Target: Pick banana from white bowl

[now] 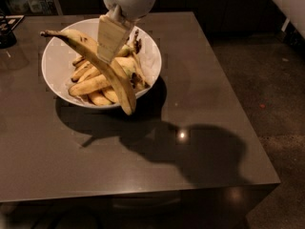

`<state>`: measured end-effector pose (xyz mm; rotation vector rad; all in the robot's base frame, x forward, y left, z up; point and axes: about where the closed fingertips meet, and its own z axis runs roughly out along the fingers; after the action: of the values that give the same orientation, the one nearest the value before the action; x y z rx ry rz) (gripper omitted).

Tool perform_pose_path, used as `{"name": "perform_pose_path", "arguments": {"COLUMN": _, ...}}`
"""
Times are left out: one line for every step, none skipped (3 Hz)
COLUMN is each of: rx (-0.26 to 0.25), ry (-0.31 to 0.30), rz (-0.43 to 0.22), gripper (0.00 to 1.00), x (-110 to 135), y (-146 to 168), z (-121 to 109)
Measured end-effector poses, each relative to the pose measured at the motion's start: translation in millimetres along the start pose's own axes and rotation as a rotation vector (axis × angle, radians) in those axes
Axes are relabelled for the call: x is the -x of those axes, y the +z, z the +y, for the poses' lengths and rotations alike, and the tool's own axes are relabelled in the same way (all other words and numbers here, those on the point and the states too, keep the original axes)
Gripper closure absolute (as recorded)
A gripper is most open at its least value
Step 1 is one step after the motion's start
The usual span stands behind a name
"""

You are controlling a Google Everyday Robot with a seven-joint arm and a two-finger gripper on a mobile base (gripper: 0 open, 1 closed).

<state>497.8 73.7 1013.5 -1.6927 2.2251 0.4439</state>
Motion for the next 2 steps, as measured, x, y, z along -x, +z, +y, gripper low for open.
{"name": "perform_pose_path", "arguments": {"rx": 0.026, "ry": -0.007, "rz": -0.012, "gripper": 1.00, "x": -4.8, "y": -0.8, "z": 6.7}}
{"name": "perform_pose_path", "arguments": {"rx": 0.038, "ry": -0.007, "rz": -0.008, "gripper": 1.00, "x": -14.1, "y": -5.3, "z": 18.0}}
